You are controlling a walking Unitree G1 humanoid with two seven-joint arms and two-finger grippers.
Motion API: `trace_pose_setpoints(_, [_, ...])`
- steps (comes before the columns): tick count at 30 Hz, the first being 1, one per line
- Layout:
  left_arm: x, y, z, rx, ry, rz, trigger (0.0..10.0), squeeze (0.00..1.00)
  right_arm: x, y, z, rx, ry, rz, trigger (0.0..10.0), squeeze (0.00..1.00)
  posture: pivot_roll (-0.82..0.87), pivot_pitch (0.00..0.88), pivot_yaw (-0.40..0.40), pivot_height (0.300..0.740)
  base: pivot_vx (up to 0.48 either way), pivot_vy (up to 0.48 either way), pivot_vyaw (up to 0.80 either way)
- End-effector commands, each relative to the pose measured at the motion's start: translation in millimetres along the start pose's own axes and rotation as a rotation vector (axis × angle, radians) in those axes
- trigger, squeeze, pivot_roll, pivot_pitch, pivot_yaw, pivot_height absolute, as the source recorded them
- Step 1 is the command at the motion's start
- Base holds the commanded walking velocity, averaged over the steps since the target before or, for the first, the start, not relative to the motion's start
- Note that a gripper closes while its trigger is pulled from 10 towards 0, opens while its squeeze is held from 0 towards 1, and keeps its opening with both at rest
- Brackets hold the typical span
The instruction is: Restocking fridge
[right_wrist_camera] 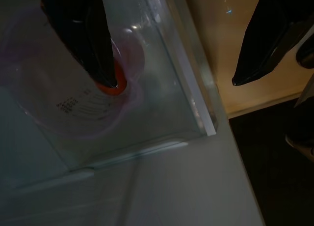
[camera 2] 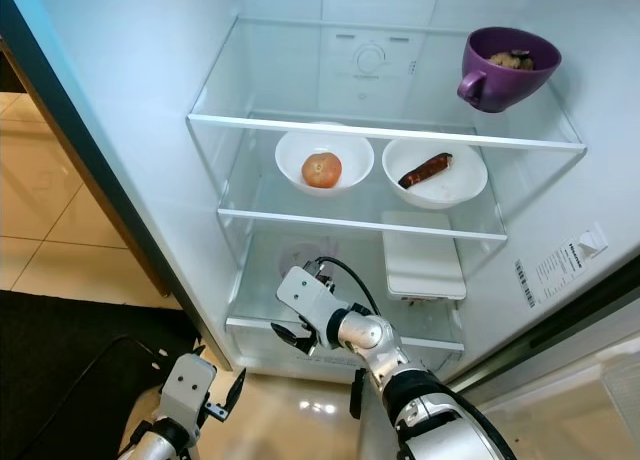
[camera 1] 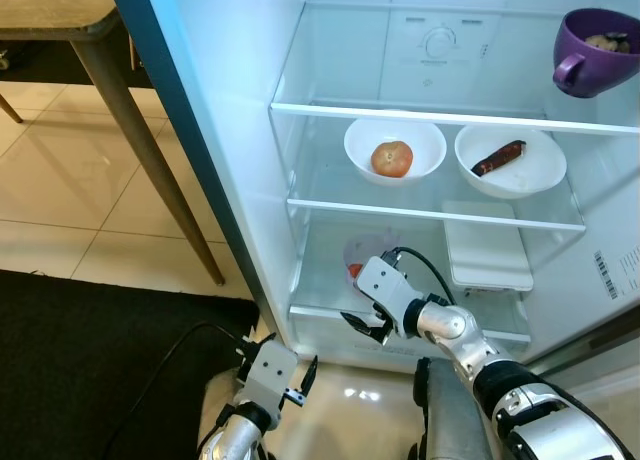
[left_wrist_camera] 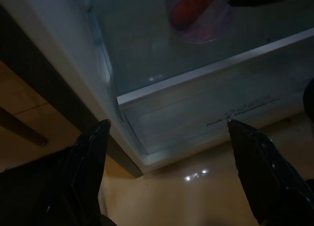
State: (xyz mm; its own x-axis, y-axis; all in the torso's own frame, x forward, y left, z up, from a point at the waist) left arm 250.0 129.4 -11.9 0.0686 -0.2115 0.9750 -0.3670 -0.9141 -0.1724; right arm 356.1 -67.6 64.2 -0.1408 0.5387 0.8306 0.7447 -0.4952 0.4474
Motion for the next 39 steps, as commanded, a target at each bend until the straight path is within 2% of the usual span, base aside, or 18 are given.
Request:
trace_pose_setpoints(1, [-6.3, 3.5, -7.7, -0.019, -0.022, 0.011, 10.0, 0.00, 0.7, 3.2, -1.2, -0.005, 0.008, -0.006, 10.0, 0.98, 0.03, 0.292, -0.021, 0.369, 0.000, 0.000, 0.00])
trace_pose_setpoints(2, [-6.3, 3.5, -7.7, -0.019, -0.022, 0.011, 10.0, 0.00, 0.7, 3.2, -1.2, -0.005, 0.008, -0.006, 10.0, 0.98, 0.03, 0.292, -0.021, 0.369, 0.000, 0.000, 0.00])
trace_pose_setpoints(3, [-6.9, 3.8, -8.7, -0.021, -0.026, 0.014, 10.0, 0.00, -0.1, 4.2, -2.3, 0.005, 0.004, -0.019, 10.0, 0.58, 0.03, 0.295, -0.021, 0.369, 0.000, 0.000, 0.00])
trace_pose_setpoints(4, [-6.9, 3.8, -8.7, -0.021, -0.026, 0.014, 10.0, 0.00, -0.1, 4.2, -2.3, 0.005, 0.004, -0.019, 10.0, 0.58, 0.03, 0.295, -0.021, 0.369, 0.000, 0.000, 0.00])
trace_pose_setpoints(5, [-6.9, 4.1, -9.4, -0.020, -0.028, 0.013, 10.0, 0.00, -2.4, 3.3, -3.0, 0.017, -0.010, -0.039, 10.0, 0.00, 0.03, 0.298, -0.022, 0.369, 0.000, 0.000, 0.00])
trace_pose_setpoints(9, [-5.9, 4.9, -9.4, -0.019, -0.024, 0.012, 10.0, 0.00, -6.3, -0.7, -2.7, 0.029, -0.031, -0.053, 10.0, 0.00, 0.03, 0.303, -0.024, 0.369, 0.000, 0.000, 0.00])
trace_pose_setpoints(11, [-3.8, 5.7, -8.8, -0.018, -0.016, 0.011, 10.0, 0.00, -7.2, -3.4, -0.9, 0.019, -0.034, -0.028, 10.0, 0.00, 0.03, 0.303, -0.025, 0.369, 0.000, 0.000, 0.00])
trace_pose_setpoints(14, [5.5, 5.9, -4.1, -0.005, 0.021, 0.003, 10.0, 0.00, -8.9, -7.5, 2.4, 0.000, -0.047, 0.016, 10.0, 0.00, 0.04, 0.310, -0.027, 0.369, 0.000, 0.000, 0.00])
trace_pose_setpoints(22, [27.1, 6.6, 2.1, 0.002, 0.101, 0.004, 10.0, 0.00, -2.3, -7.4, 9.4, -0.013, -0.053, 0.001, 10.0, 0.00, 0.05, 0.322, -0.033, 0.369, 0.000, 0.000, 0.00])
trace_pose_setpoints(31, [34.8, 6.4, -3.1, 0.006, 0.121, 0.008, 10.0, 0.00, 3.2, -2.5, 14.1, -0.032, -0.065, 0.005, 10.0, 0.00, 0.07, 0.355, -0.040, 0.369, 0.000, 0.000, 0.00])
trace_pose_setpoints(39, [43.8, 7.4, -11.4, 0.011, 0.136, 0.008, 10.0, 0.00, 2.0, -7.3, 18.6, -0.015, -0.116, -0.053, 10.0, 0.00, 0.08, 0.396, -0.044, 0.369, 0.000, 0.000, 0.00])
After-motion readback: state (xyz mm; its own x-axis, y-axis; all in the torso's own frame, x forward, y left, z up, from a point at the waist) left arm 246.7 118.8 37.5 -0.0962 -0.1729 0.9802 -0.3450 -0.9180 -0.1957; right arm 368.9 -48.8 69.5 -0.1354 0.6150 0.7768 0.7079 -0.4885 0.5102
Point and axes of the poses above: a point about 5 cm out from each wrist's last joint towards the gripper, its own z axis pointing out of the wrist towards the gripper, its own x axis along the axis of the wrist's last joint, y = z × x, the point moved 3 cm from there along z, pointing out of the wrist towards the gripper, and after that the axes turned 3 degrees about -z, right-handed, at the moved point
